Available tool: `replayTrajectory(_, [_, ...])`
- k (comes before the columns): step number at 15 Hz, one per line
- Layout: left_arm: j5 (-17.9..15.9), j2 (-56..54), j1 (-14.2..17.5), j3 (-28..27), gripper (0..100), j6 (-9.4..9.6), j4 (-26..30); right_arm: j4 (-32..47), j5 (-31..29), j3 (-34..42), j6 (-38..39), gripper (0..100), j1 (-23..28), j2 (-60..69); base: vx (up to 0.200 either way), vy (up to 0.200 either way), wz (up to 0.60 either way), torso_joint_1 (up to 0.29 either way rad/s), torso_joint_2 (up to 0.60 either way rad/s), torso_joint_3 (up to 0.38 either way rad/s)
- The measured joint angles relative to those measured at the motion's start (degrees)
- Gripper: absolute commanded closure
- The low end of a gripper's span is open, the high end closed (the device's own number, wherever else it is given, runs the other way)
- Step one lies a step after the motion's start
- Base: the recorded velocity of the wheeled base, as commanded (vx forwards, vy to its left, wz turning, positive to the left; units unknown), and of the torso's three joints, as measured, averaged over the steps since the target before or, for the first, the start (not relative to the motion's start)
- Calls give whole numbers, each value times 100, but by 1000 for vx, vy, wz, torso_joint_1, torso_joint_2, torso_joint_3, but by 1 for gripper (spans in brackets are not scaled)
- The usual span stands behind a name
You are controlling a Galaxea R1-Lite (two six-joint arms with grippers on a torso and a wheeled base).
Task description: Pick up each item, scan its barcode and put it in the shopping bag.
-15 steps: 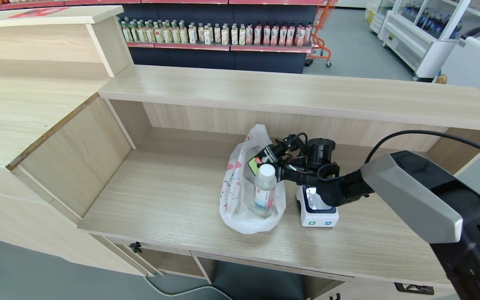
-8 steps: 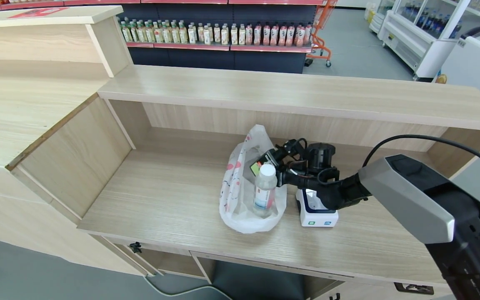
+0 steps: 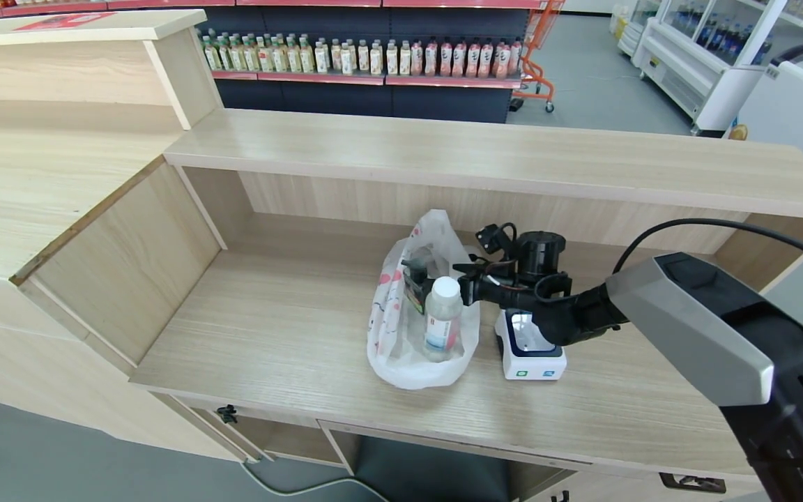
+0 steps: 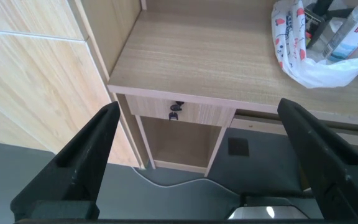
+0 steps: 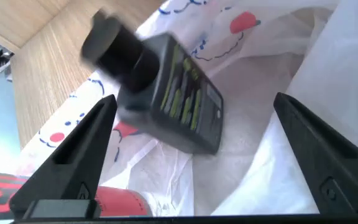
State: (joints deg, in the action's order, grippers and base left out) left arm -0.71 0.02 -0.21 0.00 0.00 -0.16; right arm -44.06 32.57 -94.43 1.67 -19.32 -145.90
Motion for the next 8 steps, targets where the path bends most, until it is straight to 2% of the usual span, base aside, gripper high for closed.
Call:
replayTrajectory(4, [0, 0, 2, 0, 0, 0, 0, -4, 24, 391, -12, 0, 152, 706, 0, 0, 0, 0, 0, 0])
replayTrajectory(8, [0, 0, -1, 0, 0, 0, 0, 0, 11, 1499, -129, 0, 384, 1913, 0, 0, 0, 0, 0, 0])
